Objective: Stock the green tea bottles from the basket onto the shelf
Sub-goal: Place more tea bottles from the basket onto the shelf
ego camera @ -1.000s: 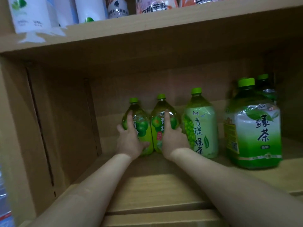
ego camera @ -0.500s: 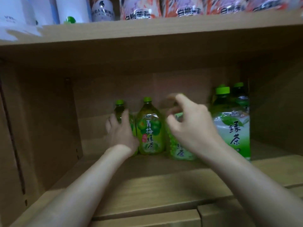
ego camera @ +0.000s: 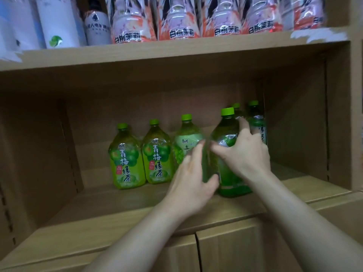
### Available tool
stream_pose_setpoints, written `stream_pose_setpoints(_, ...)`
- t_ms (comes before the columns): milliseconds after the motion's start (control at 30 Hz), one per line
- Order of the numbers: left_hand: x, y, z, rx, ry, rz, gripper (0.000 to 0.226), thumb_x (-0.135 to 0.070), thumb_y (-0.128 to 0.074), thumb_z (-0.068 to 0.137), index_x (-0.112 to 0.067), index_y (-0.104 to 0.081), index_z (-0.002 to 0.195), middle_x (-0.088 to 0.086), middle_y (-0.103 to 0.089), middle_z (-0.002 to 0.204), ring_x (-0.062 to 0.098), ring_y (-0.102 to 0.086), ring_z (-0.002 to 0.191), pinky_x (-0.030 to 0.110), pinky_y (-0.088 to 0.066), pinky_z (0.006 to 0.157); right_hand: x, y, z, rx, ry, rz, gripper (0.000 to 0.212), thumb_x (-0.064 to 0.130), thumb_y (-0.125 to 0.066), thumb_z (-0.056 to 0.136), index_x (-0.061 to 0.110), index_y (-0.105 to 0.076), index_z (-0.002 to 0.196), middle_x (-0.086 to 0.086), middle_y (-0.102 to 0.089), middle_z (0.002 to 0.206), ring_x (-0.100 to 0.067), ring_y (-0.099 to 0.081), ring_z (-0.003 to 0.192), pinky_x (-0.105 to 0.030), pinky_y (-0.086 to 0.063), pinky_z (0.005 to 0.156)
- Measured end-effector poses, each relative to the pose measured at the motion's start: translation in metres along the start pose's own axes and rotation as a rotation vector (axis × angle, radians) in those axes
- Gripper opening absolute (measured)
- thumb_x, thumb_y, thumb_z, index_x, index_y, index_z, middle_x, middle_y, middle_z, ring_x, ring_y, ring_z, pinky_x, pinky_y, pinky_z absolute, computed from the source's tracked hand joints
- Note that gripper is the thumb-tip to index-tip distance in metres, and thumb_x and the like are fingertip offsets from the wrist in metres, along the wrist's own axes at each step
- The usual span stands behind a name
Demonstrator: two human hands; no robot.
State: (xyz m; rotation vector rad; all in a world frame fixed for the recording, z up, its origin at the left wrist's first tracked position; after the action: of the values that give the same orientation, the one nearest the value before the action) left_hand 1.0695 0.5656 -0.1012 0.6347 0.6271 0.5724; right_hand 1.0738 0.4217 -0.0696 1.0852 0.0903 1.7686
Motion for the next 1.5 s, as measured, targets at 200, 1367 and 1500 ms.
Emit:
stream_pose_setpoints(200,-0.016,0.012,-0.013,-0.084,-0.015,0.073,0.109,-0.031,-0.073,0.076,-0.039,0.009,0.147,-0.002,-0.028,0.145,0.018,-0.04,0.127,0.034,-0.039,0.102,0.024,0.003,-0.031,0.056,0.135,0.013,0.093,0.074,-0.05,0.075,0.023,-0.019,0.146,-0.015,-0.041,0.133,-0.038,-0.049,0.117,-0.04,-0.041,0.079)
stream_pose_setpoints(1367,0.184,0.193,-0.064,0.124,0.46,1.189,0.113,-0.05,-0.073,0.073,-0.034,0.012,0.147,0.03,0.012,0.153,0.042,0.003,0.143,0.051,-0.012,0.115,0.176,-0.17,-0.093,0.682,0.338,0.46,0.072,0.011,-0.062,0.085,0.034,-0.031,0.146,-0.002,-0.054,0.136,-0.021,-0.061,0.103,-0.027,-0.051,0.078)
stream_pose_setpoints(1500,0.165,0.17,-0.06,0.051,0.264,1.122,0.084,-0.026,-0.058,0.088,-0.026,0.0,0.149,0.02,0.013,0.156,0.035,0.009,0.145,0.048,-0.007,0.116,0.137,-0.116,-0.056,0.264,0.358,0.285,0.066,0.021,-0.069,0.083,0.029,-0.038,0.141,-0.008,-0.05,0.135,-0.029,-0.048,0.122,-0.036,-0.042,0.097)
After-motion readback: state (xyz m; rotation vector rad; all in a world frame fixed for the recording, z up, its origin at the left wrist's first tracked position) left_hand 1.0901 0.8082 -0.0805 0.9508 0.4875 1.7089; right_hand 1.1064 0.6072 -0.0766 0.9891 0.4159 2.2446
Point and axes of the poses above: each hand's wrist, its own z-axis towards the middle knuckle, its own y-axis out of the back of the hand, x = y × z, the point moved 8 cm from there along z, towards the middle knuckle
